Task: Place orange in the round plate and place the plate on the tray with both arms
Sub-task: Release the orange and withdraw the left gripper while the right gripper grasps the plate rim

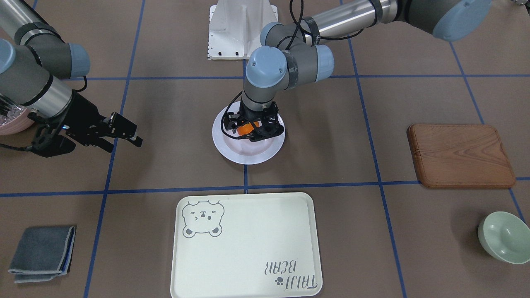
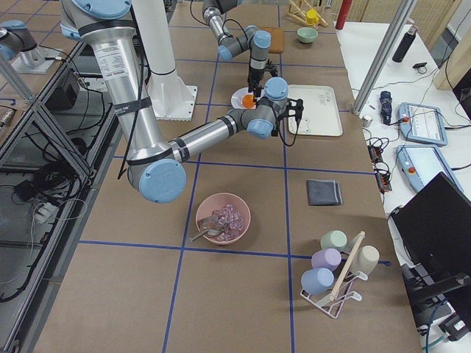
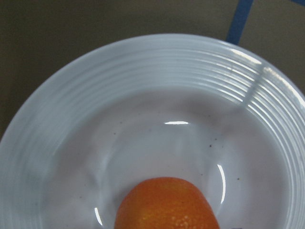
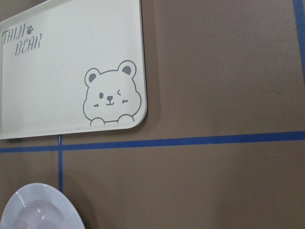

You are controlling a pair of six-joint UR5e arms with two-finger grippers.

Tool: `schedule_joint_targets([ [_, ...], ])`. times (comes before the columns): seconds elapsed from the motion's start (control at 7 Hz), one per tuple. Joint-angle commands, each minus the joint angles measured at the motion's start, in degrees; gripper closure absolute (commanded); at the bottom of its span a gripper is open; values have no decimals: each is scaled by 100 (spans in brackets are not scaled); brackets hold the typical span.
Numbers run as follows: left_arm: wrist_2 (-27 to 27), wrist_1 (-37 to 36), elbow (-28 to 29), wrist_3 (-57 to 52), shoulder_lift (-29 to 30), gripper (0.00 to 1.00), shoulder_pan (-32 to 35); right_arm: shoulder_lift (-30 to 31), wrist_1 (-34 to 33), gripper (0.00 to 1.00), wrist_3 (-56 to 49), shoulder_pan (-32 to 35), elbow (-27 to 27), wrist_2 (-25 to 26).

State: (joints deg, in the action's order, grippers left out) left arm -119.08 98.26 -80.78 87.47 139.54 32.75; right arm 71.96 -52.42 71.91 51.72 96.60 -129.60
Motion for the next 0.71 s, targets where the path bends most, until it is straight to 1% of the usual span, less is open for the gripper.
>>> schedule_joint_targets([
  [0.0,-168,-315,-472,-219,-119,2,869,-69,912,0,889,-939,-132,1097],
  [0.14,-133,-316,-779,-369,-485,2,1126,-69,1292,0,1478,-1327,-185,1617],
  [0.29,-81,-256,-1025,-414,-802,2,1372,-77,1801,0,1701,-1496,-394,1840],
  [0.43,129,-272,-1289,-928,-1023,2,1548,-77,2397,0,1973,-1559,-701,1868],
  [0.57,435,-290,-1570,-1316,-1347,2,1602,-130,2899,0,2394,-1655,-921,2042],
])
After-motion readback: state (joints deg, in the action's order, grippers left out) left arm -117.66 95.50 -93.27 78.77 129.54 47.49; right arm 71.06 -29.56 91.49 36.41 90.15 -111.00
